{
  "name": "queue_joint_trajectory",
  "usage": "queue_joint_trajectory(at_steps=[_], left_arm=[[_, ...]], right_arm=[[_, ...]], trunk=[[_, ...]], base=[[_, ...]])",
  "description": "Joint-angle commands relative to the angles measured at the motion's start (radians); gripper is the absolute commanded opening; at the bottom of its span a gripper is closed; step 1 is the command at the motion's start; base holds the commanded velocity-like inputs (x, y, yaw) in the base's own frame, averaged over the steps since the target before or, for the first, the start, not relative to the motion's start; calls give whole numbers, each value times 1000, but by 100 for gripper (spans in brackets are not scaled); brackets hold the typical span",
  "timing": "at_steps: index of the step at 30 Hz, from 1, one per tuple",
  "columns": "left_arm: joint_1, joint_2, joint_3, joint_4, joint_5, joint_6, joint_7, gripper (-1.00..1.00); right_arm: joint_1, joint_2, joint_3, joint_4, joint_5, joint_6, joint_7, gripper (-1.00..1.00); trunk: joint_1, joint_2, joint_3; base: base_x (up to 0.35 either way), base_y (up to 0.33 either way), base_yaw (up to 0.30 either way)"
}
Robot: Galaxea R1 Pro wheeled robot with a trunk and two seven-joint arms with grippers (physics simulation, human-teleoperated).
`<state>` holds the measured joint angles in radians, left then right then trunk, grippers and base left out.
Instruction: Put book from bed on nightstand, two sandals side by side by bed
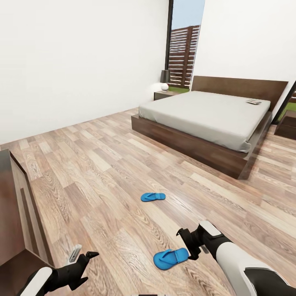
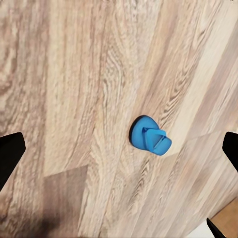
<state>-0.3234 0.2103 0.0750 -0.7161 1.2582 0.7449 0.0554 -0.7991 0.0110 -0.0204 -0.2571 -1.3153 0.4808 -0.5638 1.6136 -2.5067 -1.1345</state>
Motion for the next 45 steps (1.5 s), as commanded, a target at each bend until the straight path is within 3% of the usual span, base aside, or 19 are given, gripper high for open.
queue_joint_trajectory(at_steps=[1, 45], left_arm=[[0, 0, 2, -1, 7, 5, 6, 100], [0, 4, 0, 6, 6, 5, 6, 100]], right_arm=[[0, 0, -1, -2, -3, 2, -9, 100], [0, 0, 5, -2, -4, 4, -17, 100]], trunk=[[0, 0, -1], [0, 0, -1]], base=[[73, 0, 0], [152, 19, 0]])
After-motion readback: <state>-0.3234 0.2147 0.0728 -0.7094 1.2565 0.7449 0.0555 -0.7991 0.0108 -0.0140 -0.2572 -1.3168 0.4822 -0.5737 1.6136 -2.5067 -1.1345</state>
